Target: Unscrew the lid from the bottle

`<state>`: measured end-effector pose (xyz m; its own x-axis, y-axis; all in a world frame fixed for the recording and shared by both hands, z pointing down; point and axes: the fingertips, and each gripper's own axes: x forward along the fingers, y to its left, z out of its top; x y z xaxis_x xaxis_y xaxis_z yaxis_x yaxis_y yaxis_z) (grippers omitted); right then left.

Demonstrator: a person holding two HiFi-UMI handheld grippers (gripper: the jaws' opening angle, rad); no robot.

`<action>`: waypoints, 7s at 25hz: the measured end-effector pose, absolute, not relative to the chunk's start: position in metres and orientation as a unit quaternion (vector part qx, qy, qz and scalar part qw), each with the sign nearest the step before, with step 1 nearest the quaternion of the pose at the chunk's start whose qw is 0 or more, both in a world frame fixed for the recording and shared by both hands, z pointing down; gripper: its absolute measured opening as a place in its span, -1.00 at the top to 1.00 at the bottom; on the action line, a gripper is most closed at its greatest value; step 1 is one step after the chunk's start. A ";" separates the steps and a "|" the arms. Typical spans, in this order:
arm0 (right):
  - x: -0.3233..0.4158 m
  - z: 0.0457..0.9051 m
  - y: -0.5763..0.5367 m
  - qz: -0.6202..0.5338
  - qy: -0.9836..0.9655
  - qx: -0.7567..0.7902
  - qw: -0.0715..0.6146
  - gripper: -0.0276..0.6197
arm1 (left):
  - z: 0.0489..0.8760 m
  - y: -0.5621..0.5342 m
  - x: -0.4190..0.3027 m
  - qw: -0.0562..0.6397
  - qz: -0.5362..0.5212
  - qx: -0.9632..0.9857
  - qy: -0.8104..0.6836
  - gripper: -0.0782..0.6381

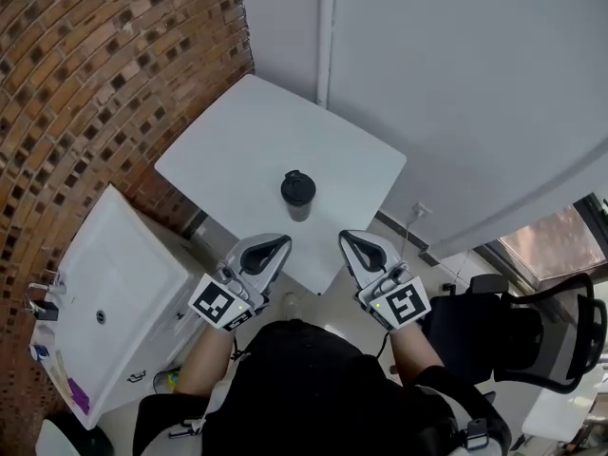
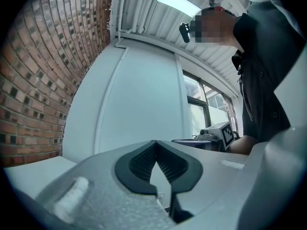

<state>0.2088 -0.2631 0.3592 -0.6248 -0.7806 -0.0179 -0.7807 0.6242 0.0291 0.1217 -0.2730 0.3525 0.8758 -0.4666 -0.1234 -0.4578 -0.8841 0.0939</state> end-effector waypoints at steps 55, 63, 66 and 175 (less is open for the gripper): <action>0.224 0.500 -0.390 -0.088 0.914 -0.390 -0.074 0.90 | 0.668 -0.429 0.174 0.111 0.143 0.961 -0.209 -0.29; 0.199 0.500 -0.404 -0.085 0.929 -0.359 -0.040 -0.01 | 0.669 -0.429 0.175 0.105 0.137 0.963 -0.207 -0.28; 0.181 0.504 -0.414 -0.068 0.931 -0.356 -0.035 -0.27 | 0.669 -0.429 0.176 0.106 0.137 0.963 -0.207 -0.28; 0.171 0.486 -0.432 -0.101 0.984 -0.137 0.055 -0.49 | 0.655 -0.409 0.133 0.088 0.145 0.962 -0.214 -0.28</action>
